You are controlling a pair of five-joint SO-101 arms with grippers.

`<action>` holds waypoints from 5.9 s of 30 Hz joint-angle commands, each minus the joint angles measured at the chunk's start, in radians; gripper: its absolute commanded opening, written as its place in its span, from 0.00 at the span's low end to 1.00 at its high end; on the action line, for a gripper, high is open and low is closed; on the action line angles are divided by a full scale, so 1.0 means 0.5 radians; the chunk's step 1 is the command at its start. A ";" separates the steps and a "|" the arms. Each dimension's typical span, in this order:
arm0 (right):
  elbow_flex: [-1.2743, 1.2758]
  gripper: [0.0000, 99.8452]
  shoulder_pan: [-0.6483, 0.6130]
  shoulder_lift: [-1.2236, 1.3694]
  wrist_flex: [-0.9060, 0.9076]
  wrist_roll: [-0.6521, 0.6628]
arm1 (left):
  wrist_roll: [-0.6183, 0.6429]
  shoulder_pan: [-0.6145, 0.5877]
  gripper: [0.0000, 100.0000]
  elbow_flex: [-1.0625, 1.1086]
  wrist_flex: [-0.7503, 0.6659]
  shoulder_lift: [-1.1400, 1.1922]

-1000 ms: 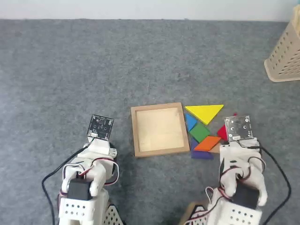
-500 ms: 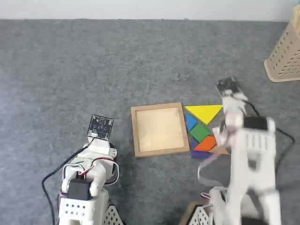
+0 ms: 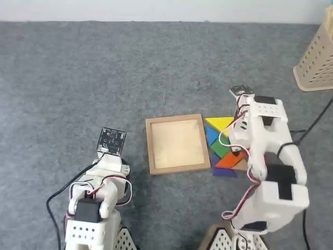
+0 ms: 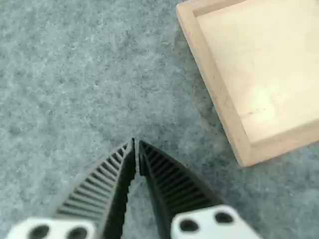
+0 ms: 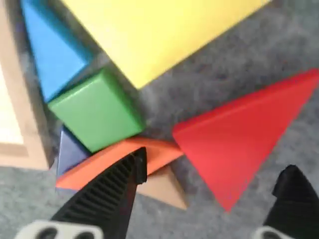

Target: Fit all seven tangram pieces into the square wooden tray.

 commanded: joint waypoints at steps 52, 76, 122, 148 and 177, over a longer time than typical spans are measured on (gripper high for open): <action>-0.077 0.28 0.137 -0.180 -0.143 -0.316 | 0.012 -0.012 0.01 -0.035 0.012 -0.040; -0.519 0.28 -0.947 -0.468 0.290 0.021 | 0.012 -0.012 0.01 -0.035 0.012 -0.040; -1.476 0.40 -1.247 0.594 0.603 1.663 | 0.012 -0.012 0.01 -0.035 0.012 -0.040; -0.552 0.01 -1.002 -0.321 -0.192 0.089 | 0.012 -0.012 0.01 -0.035 0.012 -0.040; -0.252 0.01 -0.947 0.103 -0.729 0.147 | 0.012 -0.012 0.01 -0.035 0.012 -0.040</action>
